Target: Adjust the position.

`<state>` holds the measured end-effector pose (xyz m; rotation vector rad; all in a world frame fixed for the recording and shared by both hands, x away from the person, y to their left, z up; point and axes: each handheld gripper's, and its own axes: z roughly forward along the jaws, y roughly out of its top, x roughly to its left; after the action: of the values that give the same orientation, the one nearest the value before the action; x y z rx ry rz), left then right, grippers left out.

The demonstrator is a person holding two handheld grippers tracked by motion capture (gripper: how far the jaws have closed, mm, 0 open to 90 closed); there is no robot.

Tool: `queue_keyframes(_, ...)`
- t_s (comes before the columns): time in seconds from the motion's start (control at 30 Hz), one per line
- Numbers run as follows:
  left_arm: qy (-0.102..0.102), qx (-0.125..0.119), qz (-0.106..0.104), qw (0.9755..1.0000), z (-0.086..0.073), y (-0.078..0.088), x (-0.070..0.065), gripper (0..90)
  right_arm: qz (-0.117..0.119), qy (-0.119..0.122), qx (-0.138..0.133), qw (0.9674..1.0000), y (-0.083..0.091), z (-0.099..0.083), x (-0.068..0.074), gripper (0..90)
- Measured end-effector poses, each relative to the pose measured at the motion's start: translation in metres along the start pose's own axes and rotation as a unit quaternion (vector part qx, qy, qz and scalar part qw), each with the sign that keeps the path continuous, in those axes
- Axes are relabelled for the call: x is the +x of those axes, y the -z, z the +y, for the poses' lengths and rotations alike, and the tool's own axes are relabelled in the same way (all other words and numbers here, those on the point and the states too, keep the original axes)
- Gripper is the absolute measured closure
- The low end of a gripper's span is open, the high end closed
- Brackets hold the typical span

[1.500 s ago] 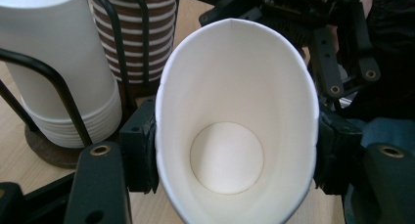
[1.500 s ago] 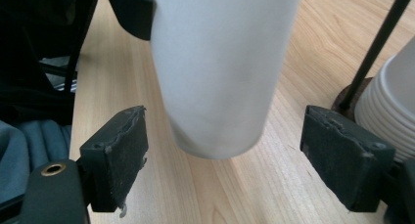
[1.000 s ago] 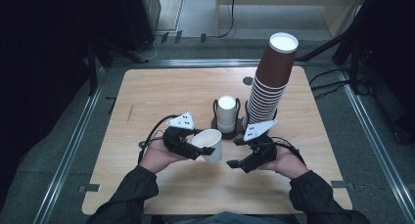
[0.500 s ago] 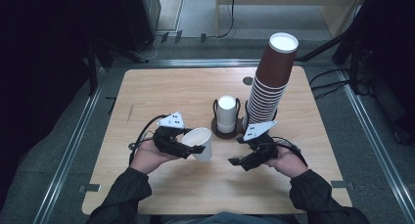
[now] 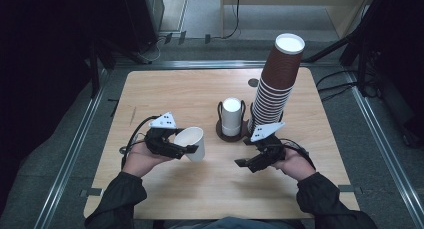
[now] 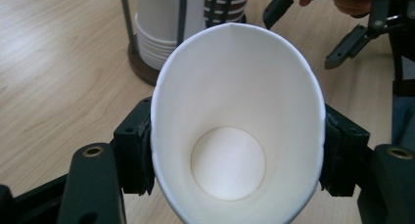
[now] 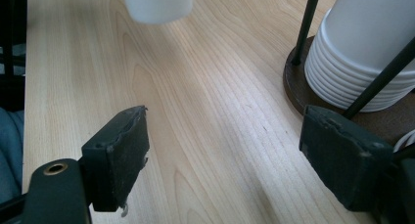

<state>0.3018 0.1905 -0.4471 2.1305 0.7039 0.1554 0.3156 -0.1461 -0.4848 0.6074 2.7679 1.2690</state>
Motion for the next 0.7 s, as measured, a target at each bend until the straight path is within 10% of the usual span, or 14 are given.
queue_keyframes(0.7, 0.037, 0.016, 0.068, 0.9969, -0.022, 0.021, 0.052, 29.8, -0.004, -0.015, 0.004, 0.9999, 0.003, -0.008, -0.002, 19.4)
